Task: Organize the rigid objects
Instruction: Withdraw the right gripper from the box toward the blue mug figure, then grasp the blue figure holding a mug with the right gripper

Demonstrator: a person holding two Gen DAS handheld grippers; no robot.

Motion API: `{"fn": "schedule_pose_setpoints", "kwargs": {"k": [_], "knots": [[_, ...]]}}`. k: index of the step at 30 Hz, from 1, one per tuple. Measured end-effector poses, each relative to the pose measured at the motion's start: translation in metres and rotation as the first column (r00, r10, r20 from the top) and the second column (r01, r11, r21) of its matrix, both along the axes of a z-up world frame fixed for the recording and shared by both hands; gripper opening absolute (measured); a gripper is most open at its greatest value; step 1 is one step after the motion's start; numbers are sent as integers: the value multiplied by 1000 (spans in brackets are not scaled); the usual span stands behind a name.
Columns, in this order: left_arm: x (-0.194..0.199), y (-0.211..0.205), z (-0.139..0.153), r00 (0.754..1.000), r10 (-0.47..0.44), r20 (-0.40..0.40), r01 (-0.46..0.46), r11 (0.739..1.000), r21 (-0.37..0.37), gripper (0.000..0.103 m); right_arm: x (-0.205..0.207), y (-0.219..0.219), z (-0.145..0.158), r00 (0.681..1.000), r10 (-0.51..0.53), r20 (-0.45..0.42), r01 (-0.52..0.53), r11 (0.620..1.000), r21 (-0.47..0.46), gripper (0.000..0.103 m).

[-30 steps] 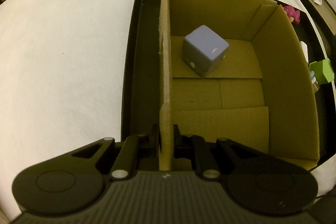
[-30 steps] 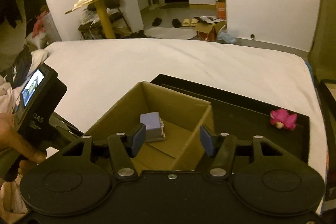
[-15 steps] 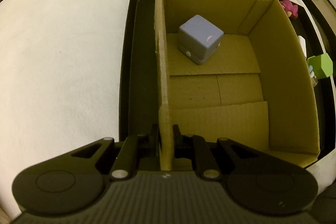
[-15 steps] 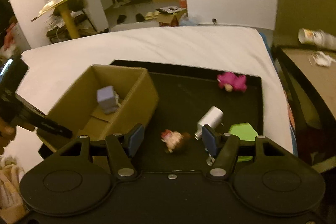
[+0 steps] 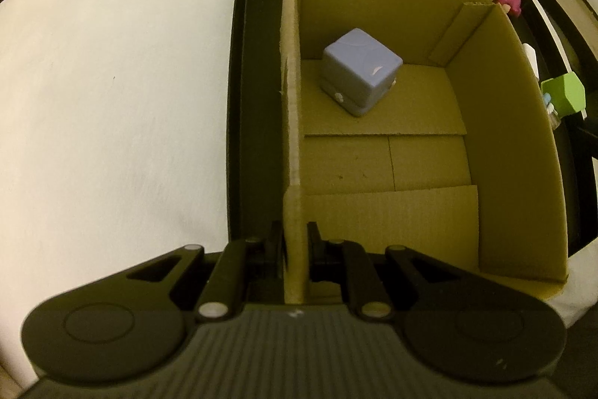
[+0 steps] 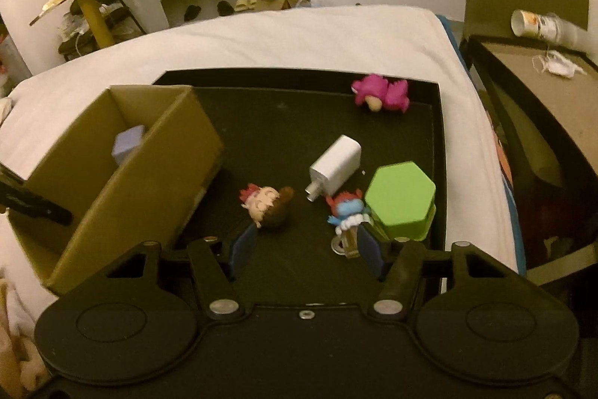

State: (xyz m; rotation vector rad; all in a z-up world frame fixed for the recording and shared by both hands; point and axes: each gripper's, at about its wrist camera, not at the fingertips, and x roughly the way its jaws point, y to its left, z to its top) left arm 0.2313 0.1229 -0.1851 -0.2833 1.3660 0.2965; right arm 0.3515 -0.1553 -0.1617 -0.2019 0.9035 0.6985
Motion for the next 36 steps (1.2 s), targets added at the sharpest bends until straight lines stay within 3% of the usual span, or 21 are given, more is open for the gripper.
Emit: {"fn": "schedule_pose_setpoints", "kwargs": {"k": [4,9,27,36], "knots": [[6,1,-1,1000,3,-2,-3,1000,-1,10,7,-4,-8,1000,-14,-12,14,1000,3,54],[12,6,-1,1000,18,-5,-18,1000,-8,10,17,-4,-20,1000,-7,-22,6,1000,-15,43],[32,6,-14,1000,26,12,-26,1000,-14,10,24,16,-47,999,4,37,2,988,-157,38],[29,2,-13,999,33,16,-33,999,-9,10,6,13,-45,1000,-11,5,12,982,-191,38]]}}
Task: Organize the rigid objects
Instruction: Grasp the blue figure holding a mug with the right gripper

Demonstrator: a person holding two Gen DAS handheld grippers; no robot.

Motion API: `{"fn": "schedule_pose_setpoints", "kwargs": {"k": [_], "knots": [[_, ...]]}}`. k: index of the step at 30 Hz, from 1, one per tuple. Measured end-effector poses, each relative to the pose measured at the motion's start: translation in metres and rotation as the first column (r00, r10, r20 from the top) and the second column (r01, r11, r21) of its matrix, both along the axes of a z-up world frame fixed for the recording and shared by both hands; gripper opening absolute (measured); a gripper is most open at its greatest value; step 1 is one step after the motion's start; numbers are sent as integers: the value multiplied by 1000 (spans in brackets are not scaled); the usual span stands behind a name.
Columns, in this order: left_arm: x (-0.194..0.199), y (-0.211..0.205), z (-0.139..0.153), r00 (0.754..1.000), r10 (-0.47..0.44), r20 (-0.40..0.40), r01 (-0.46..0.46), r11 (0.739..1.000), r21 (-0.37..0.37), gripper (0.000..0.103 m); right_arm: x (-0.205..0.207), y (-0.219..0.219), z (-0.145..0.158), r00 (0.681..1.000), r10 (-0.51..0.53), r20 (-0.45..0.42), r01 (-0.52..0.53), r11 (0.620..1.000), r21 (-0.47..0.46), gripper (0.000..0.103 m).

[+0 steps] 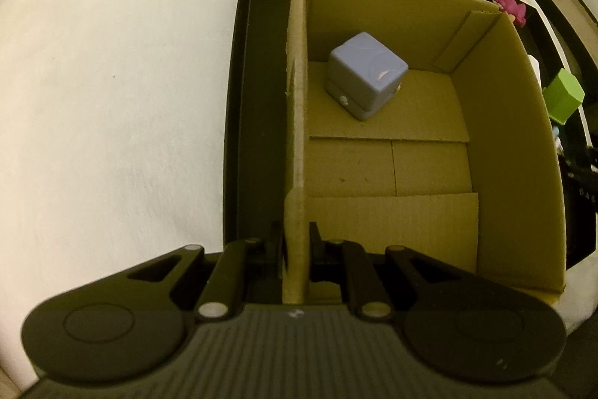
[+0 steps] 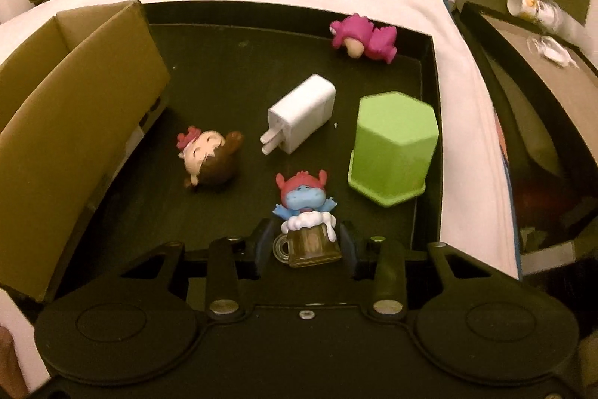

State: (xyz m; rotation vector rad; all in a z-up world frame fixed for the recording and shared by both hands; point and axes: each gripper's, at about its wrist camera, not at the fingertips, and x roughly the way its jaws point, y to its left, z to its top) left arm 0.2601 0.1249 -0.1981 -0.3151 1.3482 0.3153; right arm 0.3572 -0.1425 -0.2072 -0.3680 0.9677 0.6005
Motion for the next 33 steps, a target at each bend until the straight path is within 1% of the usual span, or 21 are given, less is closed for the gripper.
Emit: {"fn": "schedule_pose_setpoints", "kwargs": {"k": [3,4,11,16,19,21,24,27,30,33], "knots": [[-5,-1,5,1000,-5,1,5,1000,5,10,-5,-4,0,999,-34,-31,35,999,7,38],[-13,2,10,1000,-5,2,5,1000,5,10,-7,-5,1,998,-43,-40,44,999,5,38],[-14,5,11,1000,-4,2,4,1000,-5,11,-23,-8,1,991,-110,-72,110,994,-5,38],[-14,8,12,1000,-4,4,4,1000,-9,11,-24,-13,0,983,-155,-99,158,987,23,40],[-14,10,12,1000,0,5,1,1000,-13,11,-23,-18,0,980,-153,-124,164,983,81,43],[-14,11,12,1000,-1,5,1,1000,-13,11,-23,-18,-1,984,-141,-111,152,984,94,49],[-13,11,13,1000,-6,-5,6,1000,-7,11,-22,-20,-3,988,-123,-97,135,983,124,52],[-10,10,13,1000,-8,-16,8,1000,-7,11,-22,-20,-6,992,-111,-67,119,985,125,56],[-7,11,14,1000,-4,-21,4,1000,0,11,-22,-22,-6,993,-99,-57,107,983,147,57],[-5,12,14,999,8,-33,-8,1000,-4,11,-24,-23,-7,996,-87,-33,91,986,141,57]]}}
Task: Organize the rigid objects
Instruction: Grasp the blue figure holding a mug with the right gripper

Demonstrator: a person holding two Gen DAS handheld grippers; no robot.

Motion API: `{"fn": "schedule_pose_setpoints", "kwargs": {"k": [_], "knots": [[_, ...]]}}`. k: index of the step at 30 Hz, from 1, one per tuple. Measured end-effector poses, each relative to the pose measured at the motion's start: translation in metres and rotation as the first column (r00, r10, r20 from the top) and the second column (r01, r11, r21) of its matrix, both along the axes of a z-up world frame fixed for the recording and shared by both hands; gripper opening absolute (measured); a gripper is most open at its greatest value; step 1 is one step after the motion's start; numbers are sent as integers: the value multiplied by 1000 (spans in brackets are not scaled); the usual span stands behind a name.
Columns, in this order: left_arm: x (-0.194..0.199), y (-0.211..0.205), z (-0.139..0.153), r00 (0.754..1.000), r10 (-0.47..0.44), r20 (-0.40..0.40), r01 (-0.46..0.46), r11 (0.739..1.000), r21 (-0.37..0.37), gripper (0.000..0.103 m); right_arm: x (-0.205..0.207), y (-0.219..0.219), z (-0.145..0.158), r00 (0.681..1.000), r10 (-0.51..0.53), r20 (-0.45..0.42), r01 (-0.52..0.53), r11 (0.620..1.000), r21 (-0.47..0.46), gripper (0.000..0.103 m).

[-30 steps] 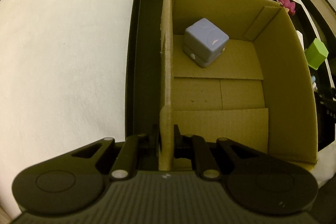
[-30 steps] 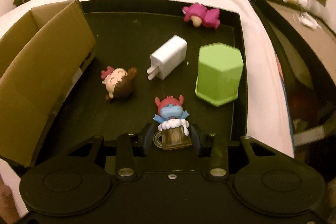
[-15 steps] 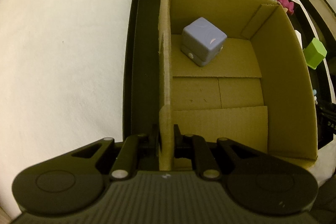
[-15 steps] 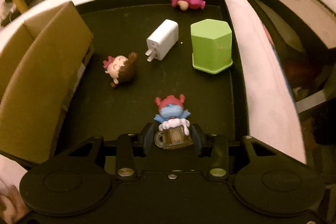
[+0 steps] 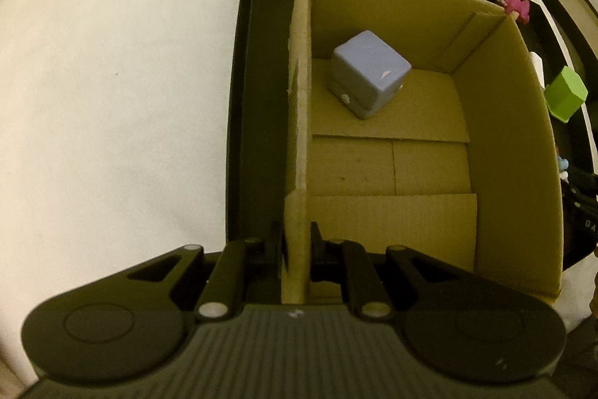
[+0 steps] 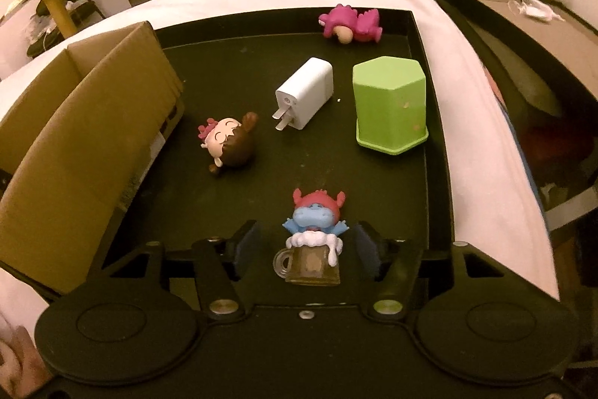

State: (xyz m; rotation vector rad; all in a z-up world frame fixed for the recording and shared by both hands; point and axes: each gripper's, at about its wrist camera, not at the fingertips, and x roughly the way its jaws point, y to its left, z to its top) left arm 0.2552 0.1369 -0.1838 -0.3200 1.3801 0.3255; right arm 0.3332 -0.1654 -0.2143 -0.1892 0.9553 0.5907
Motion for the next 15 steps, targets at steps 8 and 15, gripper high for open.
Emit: {"fn": "schedule_pose_setpoints", "kwargs": {"k": [8,15], "knots": [[10,1,1,1000,9,-4,-9,1000,6,11,3,4,-1,999,51,18,-50,999,-21,57],[15,-1,-4,1000,26,-1,-26,999,20,11,4,8,-1,1000,-4,22,5,999,-54,57]]}}
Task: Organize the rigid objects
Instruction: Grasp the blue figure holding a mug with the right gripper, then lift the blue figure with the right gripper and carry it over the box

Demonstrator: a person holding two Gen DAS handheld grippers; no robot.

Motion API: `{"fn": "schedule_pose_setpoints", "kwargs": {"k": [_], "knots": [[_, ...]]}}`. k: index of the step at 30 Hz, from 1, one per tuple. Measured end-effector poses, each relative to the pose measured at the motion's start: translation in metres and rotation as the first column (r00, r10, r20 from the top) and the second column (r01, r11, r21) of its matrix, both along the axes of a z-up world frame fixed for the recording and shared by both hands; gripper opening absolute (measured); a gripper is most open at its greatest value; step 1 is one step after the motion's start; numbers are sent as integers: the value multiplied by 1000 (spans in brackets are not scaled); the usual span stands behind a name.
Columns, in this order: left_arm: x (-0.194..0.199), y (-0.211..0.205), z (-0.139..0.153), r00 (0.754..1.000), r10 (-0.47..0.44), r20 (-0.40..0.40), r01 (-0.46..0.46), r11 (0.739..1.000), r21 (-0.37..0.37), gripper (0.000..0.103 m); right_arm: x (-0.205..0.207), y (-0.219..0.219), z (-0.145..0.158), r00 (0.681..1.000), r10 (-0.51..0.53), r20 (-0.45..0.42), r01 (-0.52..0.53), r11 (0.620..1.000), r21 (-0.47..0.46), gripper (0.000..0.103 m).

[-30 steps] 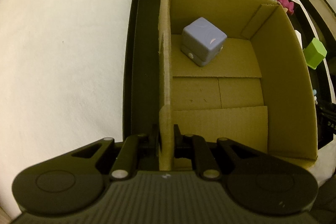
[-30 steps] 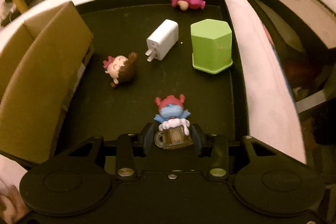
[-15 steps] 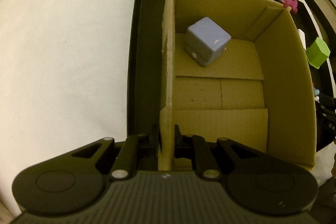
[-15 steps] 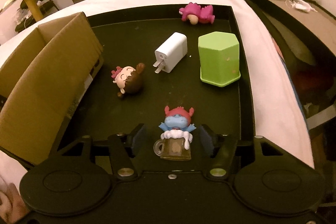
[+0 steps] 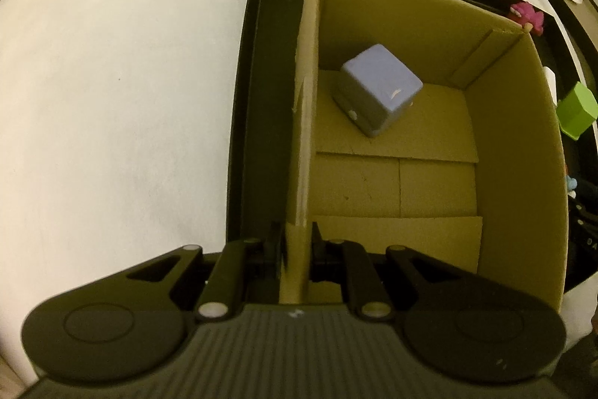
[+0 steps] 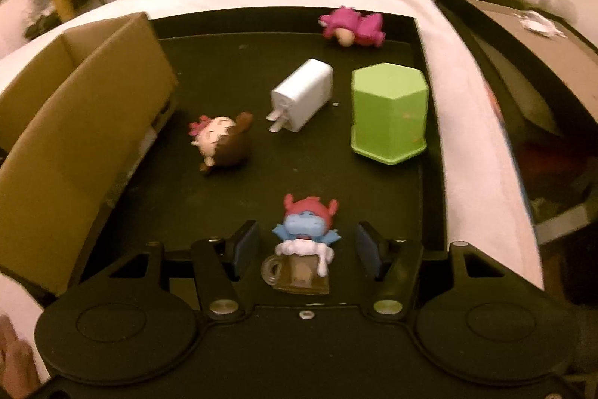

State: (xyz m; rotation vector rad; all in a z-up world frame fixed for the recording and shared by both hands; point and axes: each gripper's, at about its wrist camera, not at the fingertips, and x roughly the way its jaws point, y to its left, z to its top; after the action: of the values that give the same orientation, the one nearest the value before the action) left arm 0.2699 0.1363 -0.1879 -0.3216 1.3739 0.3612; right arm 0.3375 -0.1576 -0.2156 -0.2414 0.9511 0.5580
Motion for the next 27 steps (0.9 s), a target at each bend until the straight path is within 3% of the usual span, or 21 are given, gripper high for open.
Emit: {"fn": "schedule_pose_setpoints", "kwargs": {"k": [7,12,27], "knots": [[2,-4,1,1000,-11,2,11,1000,0,11,2,3,0,998,-68,1,68,998,0,56],[-4,0,2,1000,-5,5,5,1000,-5,11,4,8,2,999,-51,10,52,998,-24,37],[-6,-8,-2,999,-39,10,39,999,18,10,0,25,52,996,33,77,-37,998,48,30]]}}
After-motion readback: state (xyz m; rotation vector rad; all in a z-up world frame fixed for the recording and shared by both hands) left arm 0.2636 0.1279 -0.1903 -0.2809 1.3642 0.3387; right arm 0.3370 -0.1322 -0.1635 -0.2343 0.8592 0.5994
